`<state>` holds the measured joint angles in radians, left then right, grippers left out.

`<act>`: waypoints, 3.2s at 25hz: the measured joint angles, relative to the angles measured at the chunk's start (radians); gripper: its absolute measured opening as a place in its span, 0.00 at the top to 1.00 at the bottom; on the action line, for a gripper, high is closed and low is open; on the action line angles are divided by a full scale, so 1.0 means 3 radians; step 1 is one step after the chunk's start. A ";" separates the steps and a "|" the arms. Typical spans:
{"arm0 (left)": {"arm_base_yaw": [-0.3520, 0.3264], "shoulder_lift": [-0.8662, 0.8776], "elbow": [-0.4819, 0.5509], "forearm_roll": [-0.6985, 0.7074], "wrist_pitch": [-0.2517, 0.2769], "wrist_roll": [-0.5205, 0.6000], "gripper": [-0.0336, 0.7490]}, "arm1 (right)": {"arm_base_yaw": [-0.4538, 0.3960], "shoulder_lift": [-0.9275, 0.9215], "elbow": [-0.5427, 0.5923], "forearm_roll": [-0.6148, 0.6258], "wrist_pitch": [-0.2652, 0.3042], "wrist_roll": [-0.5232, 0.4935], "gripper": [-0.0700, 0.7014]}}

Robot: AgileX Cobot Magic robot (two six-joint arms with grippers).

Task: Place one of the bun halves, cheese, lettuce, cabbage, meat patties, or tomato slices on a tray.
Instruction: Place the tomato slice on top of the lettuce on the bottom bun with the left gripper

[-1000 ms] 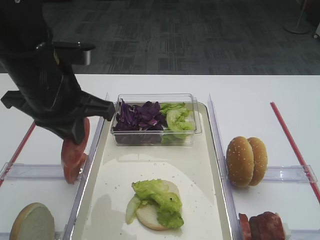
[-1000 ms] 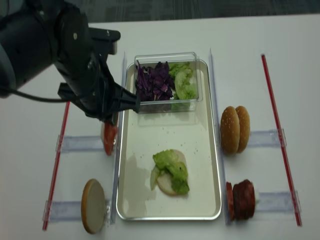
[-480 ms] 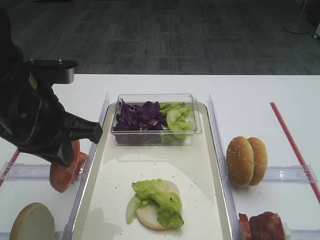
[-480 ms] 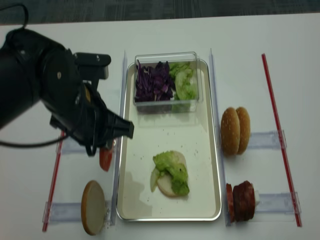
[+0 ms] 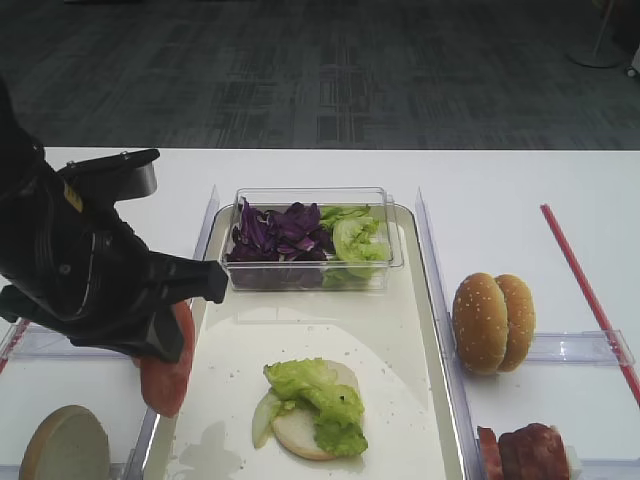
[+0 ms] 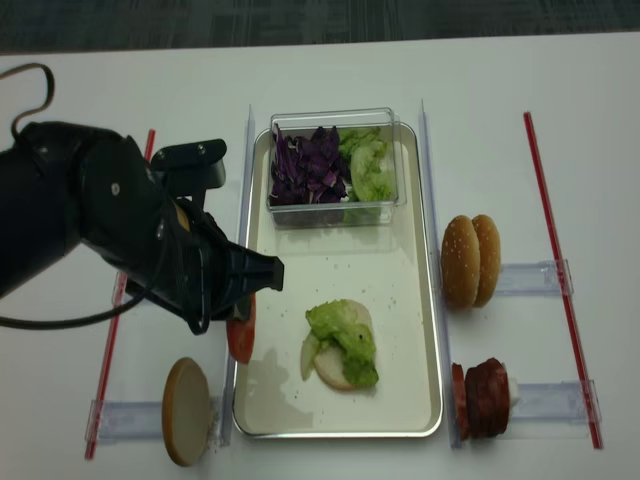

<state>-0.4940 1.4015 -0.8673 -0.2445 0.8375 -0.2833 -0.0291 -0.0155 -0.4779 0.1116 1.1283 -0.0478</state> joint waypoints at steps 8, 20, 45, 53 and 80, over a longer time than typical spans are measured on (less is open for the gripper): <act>0.0000 0.0000 0.0316 -0.0967 -0.0421 0.0762 0.90 | 0.0000 0.0000 0.0000 0.0000 0.0000 0.0000 0.29; 0.0021 0.0000 0.0676 -0.3151 -0.0748 0.2796 0.90 | 0.0000 0.0000 0.0000 0.0000 0.0000 0.0012 0.29; 0.0445 0.0911 0.0860 -0.4641 0.0369 0.4553 0.90 | 0.0000 0.0000 0.0000 0.0000 0.0000 0.0018 0.29; 0.0445 0.1004 0.0860 -0.4781 0.0465 0.4731 0.90 | 0.0000 0.0000 0.0000 0.0000 0.0000 0.0018 0.29; 0.0445 0.1556 0.0847 -0.4988 0.0618 0.5012 0.90 | 0.0000 0.0000 0.0000 0.0000 0.0000 0.0018 0.29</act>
<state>-0.3605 1.8684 -0.6131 -1.7408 1.0229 1.2204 -0.0291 -0.0155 -0.4779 0.1116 1.1283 -0.0424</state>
